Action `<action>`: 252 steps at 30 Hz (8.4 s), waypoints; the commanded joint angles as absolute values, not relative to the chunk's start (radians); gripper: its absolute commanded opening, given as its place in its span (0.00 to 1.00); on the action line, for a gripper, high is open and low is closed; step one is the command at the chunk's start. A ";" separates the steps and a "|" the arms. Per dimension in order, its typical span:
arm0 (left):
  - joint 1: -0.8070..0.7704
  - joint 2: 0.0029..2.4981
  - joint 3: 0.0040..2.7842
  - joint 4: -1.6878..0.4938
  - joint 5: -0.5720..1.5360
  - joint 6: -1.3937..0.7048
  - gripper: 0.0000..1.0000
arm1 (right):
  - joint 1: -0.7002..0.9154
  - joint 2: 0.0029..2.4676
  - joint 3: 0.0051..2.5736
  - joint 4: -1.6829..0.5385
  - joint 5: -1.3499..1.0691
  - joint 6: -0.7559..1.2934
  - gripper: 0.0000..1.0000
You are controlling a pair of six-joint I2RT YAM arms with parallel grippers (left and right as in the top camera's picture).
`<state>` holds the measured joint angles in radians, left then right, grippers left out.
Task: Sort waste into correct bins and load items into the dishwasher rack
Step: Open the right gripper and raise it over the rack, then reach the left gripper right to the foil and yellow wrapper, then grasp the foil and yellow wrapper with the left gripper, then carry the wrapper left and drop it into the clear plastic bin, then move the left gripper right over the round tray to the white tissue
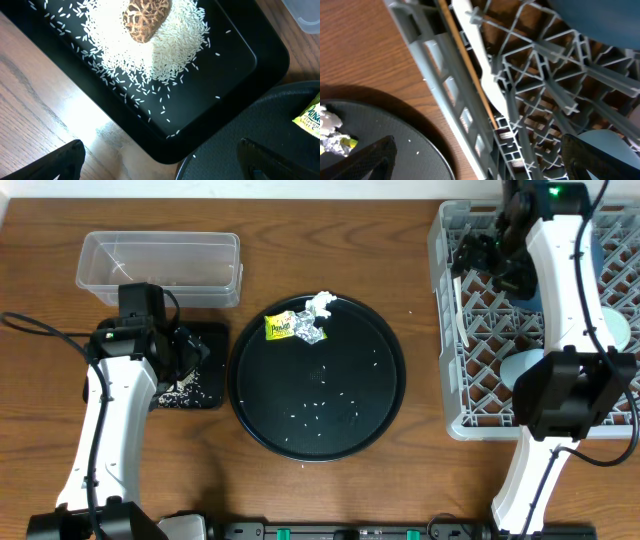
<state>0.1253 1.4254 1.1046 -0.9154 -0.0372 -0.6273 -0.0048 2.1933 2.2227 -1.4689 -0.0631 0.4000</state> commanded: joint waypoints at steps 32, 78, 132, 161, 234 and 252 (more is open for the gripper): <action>0.130 1.430 1.111 -0.881 0.044 -0.663 0.98 | 0.007 2.178 2.245 -1.470 -0.071 0.384 0.99; -0.355 1.847 1.124 -0.163 -0.012 -0.325 0.98 | 0.007 2.178 2.245 -1.470 -0.071 0.384 0.99; -0.360 1.717 1.137 -0.226 0.080 -0.307 0.06 | 0.007 2.178 2.245 -1.470 -0.071 0.384 0.99; -0.241 1.831 1.136 -0.355 0.068 -0.052 0.85 | 0.007 2.178 2.245 -1.470 -0.071 0.384 0.99; 0.035 1.726 1.192 0.168 -0.218 -0.038 0.98 | 0.007 2.178 2.245 -1.470 -0.071 0.384 0.99; -0.339 1.666 1.191 -0.133 0.012 -0.038 0.98 | 0.007 2.178 2.245 -1.470 -0.071 0.384 0.99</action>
<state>-0.3260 1.6005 1.1885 -0.1238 -0.0227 -0.0471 -0.0055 2.1933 2.2242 -1.4693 -0.0715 0.3973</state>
